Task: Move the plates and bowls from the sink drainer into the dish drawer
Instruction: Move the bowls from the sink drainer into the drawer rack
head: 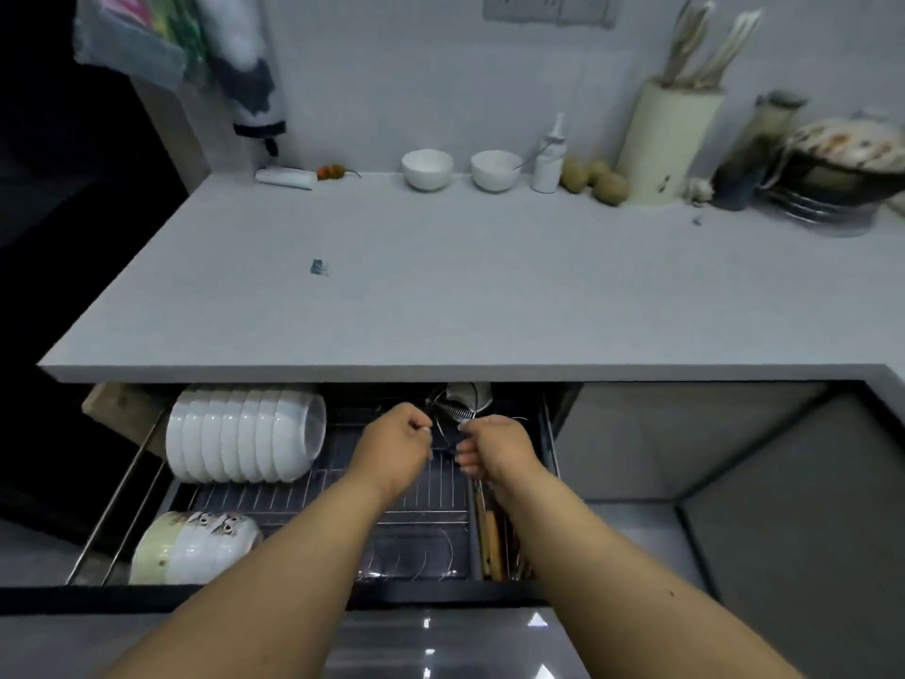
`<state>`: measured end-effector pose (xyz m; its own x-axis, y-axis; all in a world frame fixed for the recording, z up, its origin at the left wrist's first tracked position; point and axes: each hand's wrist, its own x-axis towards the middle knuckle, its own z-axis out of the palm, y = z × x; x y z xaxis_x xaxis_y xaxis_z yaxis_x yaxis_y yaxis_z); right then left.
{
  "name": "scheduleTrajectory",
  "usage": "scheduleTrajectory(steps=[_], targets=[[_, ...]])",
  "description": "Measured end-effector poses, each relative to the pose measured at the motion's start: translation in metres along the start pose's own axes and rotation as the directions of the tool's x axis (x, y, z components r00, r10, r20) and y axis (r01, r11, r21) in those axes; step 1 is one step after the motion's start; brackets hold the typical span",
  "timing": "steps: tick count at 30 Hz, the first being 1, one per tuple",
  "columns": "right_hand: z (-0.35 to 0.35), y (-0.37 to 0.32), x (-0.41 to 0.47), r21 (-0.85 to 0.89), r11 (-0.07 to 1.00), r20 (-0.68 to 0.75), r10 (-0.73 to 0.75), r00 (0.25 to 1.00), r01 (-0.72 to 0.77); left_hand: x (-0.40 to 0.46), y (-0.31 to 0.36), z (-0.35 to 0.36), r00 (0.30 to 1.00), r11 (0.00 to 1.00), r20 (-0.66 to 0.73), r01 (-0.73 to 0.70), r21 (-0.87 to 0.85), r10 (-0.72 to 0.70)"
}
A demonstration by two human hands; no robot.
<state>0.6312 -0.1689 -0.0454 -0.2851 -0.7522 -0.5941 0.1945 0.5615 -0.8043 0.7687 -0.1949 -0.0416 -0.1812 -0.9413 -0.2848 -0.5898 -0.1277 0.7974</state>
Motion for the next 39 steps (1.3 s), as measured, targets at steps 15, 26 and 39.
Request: scheduleTrajectory(steps=[15, 26, 39], targets=[[-0.279, -0.038, 0.003, 0.217, 0.976, -0.251, 0.017, 0.968, 0.039, 0.012, 0.184, 0.22, 0.939, 0.967, 0.272, -0.24, 0.084, 0.21], [-0.497, -0.019, -0.031, 0.335, 0.928, -0.528, 0.042, 0.848, 0.162, -0.025, 0.308, 0.403, 0.783, 0.874, 0.499, -0.476, 0.098, 0.371], [-0.643, 0.029, -0.095, 0.478, 0.829, -0.753, 0.216, 0.622, 0.291, -0.081, 0.395, 0.54, 0.616, 0.847, 0.684, -0.531, -0.006, 0.391]])
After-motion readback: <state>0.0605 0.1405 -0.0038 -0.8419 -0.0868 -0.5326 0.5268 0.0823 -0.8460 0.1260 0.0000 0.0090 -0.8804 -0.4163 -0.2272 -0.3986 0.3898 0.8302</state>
